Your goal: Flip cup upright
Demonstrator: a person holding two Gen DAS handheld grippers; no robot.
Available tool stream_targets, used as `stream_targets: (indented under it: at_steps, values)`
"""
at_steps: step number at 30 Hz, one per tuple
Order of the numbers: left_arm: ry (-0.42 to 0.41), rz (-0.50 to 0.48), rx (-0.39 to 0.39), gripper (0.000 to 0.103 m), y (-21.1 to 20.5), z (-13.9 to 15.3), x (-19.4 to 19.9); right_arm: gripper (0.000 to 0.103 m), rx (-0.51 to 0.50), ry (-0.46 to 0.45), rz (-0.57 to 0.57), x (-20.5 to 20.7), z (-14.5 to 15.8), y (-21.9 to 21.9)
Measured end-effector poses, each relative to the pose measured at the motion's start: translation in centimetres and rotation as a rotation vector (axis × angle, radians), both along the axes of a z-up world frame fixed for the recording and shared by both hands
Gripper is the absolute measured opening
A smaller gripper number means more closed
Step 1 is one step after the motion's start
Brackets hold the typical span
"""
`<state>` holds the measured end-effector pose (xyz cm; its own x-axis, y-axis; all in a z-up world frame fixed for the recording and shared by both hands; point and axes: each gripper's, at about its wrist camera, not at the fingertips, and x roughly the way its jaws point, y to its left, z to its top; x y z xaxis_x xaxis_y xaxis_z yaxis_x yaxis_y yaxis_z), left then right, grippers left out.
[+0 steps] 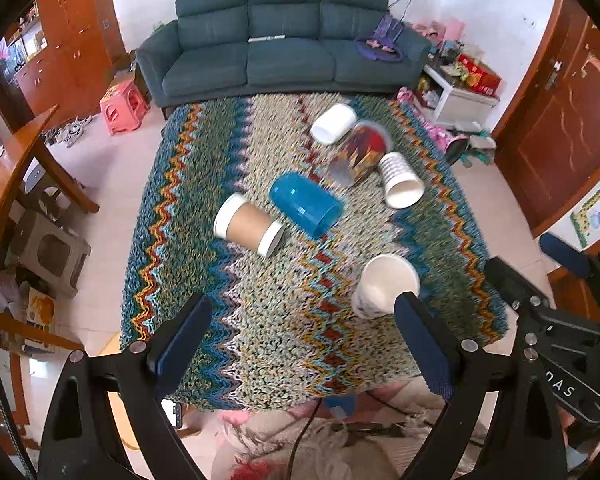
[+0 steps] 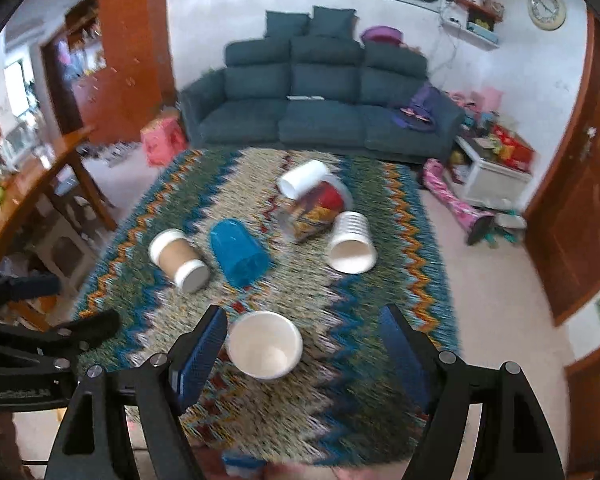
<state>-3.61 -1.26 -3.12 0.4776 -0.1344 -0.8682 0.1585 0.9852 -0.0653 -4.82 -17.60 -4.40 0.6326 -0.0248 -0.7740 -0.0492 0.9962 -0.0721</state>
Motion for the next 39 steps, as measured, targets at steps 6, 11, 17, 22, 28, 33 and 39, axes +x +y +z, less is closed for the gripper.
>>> stream_targets:
  at_steps: [6, 11, 17, 22, 28, 33, 39]
  values:
    - [-0.022, 0.005, -0.024, 0.094, -0.4, 1.8, 0.2, 0.08, 0.049, 0.046, -0.022, -0.3, 2.8, -1.2]
    - [-0.02, 0.024, -0.042, 0.094, -0.5, 2.4, 0.7, 0.08, 0.034, 0.006, -0.031, -0.4, 4.8, -1.1]
    - [-0.008, 0.041, -0.053, 0.094, -0.1, 2.8, 1.0, 0.08, -0.001, -0.004, -0.041, 0.2, 5.6, -0.7]
    - [-0.01, 0.047, -0.053, 0.094, -0.1, 2.9, 1.2, 0.08, -0.004, -0.001, -0.044, 0.5, 5.8, -0.6]
    - [-0.001, 0.051, -0.059, 0.094, 0.0, 2.8, 1.5, 0.08, -0.003, 0.009, -0.05, 1.0, 5.7, -0.5]
    - [0.011, 0.055, -0.069, 0.094, 0.0, 2.6, 1.7, 0.08, 0.004, 0.025, -0.051, 1.3, 5.5, -0.4]
    - [0.011, 0.058, -0.069, 0.094, 0.1, 2.6, 1.8, 0.08, -0.001, 0.025, -0.057, 1.4, 5.4, -0.4]
